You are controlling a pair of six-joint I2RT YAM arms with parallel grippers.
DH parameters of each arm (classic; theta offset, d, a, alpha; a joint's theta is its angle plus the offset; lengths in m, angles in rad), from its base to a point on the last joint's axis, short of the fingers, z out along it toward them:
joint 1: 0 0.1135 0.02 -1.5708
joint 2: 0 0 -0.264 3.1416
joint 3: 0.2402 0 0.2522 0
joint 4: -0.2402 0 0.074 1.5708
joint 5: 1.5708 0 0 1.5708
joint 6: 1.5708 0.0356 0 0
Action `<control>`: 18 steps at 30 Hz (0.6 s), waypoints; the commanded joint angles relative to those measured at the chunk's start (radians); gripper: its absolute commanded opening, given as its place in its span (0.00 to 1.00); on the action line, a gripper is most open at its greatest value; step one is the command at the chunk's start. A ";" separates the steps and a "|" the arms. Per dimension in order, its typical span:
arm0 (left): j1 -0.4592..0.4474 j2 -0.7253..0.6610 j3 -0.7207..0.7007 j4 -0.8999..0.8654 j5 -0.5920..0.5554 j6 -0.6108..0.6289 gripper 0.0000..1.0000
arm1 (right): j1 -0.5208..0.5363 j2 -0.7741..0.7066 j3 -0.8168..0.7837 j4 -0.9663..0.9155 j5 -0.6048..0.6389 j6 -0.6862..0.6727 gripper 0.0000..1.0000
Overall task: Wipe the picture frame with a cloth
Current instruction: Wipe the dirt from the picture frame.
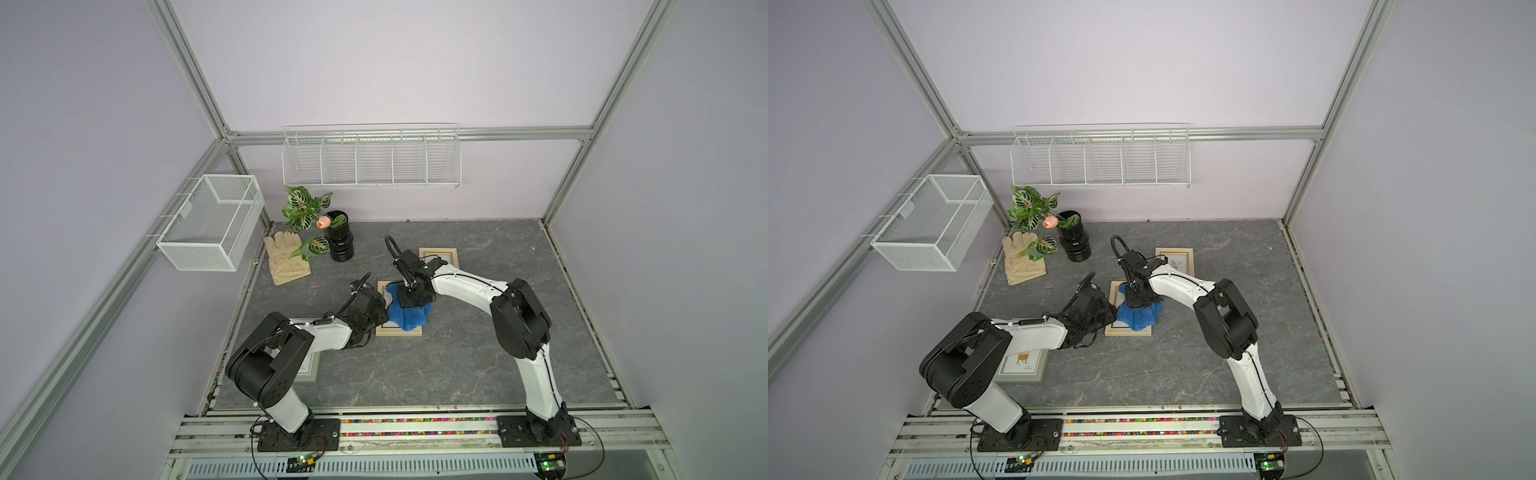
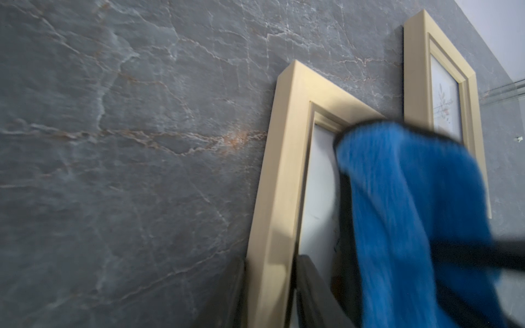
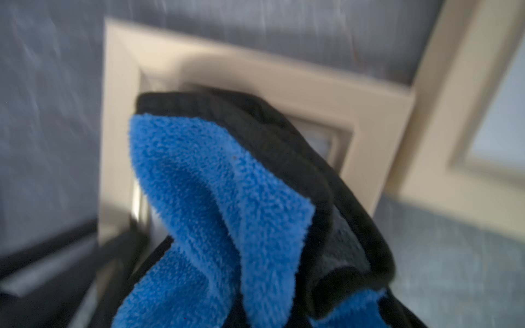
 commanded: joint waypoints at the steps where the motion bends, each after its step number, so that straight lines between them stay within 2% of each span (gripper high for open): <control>1: 0.007 0.086 -0.107 -0.339 0.037 -0.038 0.35 | 0.029 0.080 0.101 -0.038 -0.029 -0.015 0.07; 3: 0.008 0.089 -0.108 -0.336 0.036 -0.041 0.35 | 0.044 0.125 0.167 -0.069 -0.027 -0.015 0.07; 6: 0.008 0.087 -0.105 -0.339 0.035 -0.044 0.35 | 0.036 0.140 0.180 -0.090 0.018 -0.009 0.07; 12: 0.007 0.092 -0.105 -0.352 0.028 -0.050 0.35 | -0.029 0.049 0.043 -0.098 0.159 -0.036 0.07; 15: 0.008 0.097 -0.104 -0.345 0.029 -0.050 0.35 | -0.021 0.053 0.042 -0.084 0.128 -0.041 0.07; 18: 0.008 0.101 -0.103 -0.343 0.029 -0.050 0.35 | 0.022 0.111 0.135 -0.094 0.081 -0.034 0.07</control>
